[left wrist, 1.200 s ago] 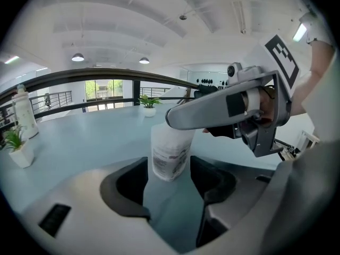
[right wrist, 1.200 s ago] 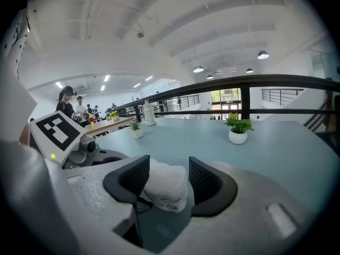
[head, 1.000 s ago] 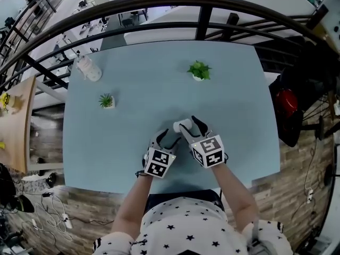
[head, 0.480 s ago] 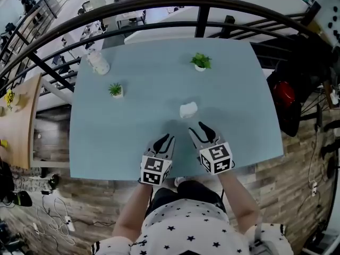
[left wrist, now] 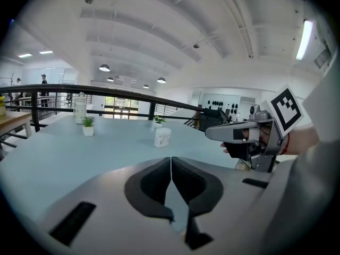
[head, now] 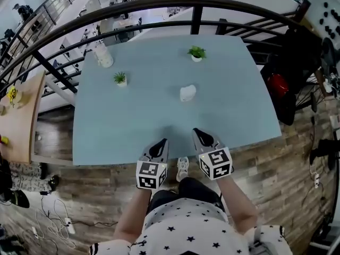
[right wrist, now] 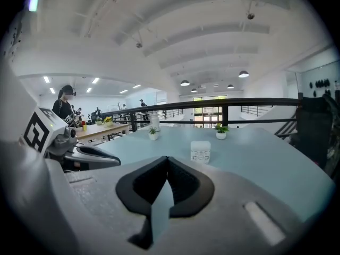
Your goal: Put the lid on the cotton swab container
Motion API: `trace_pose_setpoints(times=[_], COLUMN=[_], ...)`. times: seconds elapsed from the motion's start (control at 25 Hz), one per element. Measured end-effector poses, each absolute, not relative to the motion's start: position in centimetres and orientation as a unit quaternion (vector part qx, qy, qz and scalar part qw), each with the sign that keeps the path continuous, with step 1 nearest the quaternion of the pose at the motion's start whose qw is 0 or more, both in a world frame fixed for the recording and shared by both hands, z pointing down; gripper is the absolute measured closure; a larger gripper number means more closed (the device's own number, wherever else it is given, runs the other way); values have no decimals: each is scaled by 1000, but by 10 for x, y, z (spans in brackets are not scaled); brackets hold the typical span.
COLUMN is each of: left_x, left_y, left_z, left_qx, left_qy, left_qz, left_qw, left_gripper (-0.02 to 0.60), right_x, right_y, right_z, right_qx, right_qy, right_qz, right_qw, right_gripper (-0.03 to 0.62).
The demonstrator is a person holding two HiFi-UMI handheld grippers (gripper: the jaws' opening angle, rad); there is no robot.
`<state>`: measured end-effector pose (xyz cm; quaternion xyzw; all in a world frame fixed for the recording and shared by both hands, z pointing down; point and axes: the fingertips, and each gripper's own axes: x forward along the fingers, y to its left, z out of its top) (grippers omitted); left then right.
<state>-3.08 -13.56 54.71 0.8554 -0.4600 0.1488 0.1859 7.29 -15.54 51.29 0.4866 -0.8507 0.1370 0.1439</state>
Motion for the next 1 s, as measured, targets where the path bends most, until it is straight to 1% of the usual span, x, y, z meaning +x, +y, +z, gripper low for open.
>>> trace_pose_setpoints(times=[0.48, 0.72, 1.0], left_x=[-43, -48, -55], left_y=[-26, 15, 38], left_z=[531, 517, 503], left_qx=[857, 858, 858], left_qy=[-458, -459, -466], left_qz=[149, 147, 128], left_qw=[183, 178, 176], left_gripper=[578, 578, 578], right_x=[54, 44, 41], right_y=[-42, -2, 24], right_z=[489, 478, 467], right_qx=[475, 463, 454], right_qy=[-863, -871, -879], right_qz=[122, 116, 104], right_qw=[124, 117, 101], right_gripper=[586, 586, 586])
